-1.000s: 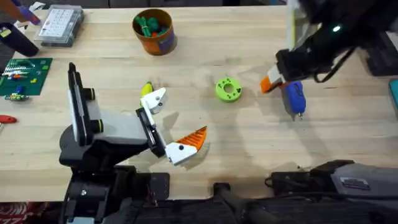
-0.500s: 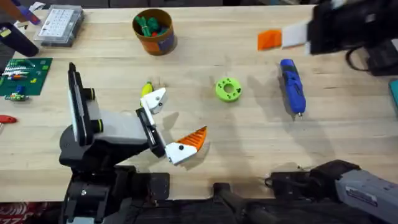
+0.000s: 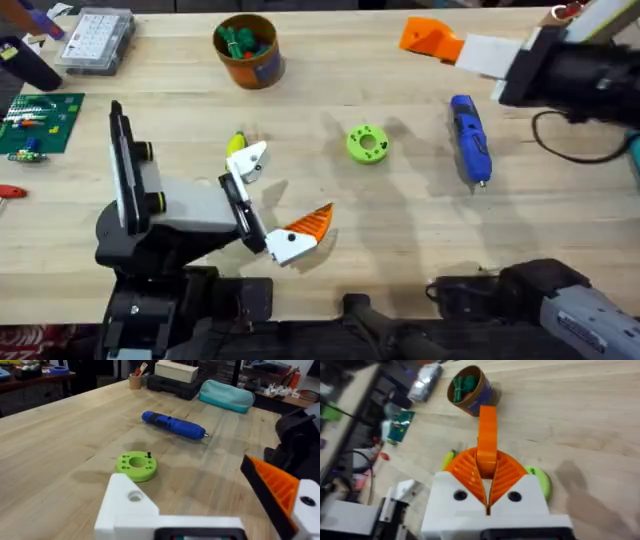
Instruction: Pick up the gripper from the table and insert it into the empty holder that is missing its gripper. Then pick up a screw, insert it into the mounting hole, and use the screwdriver to tighten it. Finally, clean up the table by picking up the vegetable and placing it into the bucket.
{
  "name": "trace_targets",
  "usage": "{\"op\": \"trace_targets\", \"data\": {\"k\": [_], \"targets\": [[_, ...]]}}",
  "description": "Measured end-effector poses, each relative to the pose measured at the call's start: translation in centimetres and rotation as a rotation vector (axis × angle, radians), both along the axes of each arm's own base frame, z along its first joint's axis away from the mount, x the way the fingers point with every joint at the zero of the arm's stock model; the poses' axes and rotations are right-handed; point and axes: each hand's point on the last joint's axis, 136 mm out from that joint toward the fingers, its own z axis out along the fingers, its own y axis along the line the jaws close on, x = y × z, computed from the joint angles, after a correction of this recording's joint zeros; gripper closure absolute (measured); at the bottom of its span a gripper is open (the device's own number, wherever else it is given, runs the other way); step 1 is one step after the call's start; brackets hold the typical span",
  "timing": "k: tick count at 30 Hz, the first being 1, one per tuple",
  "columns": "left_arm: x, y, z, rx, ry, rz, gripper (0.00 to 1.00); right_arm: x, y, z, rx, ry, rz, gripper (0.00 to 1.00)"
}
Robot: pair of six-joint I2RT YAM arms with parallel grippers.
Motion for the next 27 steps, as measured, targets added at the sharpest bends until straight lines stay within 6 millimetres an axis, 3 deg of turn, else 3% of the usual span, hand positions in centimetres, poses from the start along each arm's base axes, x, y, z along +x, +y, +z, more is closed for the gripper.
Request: {"op": "trace_targets", "data": {"k": [6,10,18,27], "targets": [[0.0,0.0,0.0,0.0,0.0,-0.001,0.01,2.2,-0.2,-1.9,0.202,0.007,0.087,0.994],[0.0,0.0,0.0,0.0,0.001,-0.001,0.01,2.6,0.8,-3.5,0.295,0.043,0.18,0.994],[0.0,0.0,0.0,0.0,0.001,-0.001,0.01,2.2,3.4,-5.7,0.453,0.165,0.447,0.994],[0.0,0.0,0.0,0.0,0.0,-0.001,0.01,0.8,4.3,-7.9,0.583,0.346,0.615,0.994]]}}
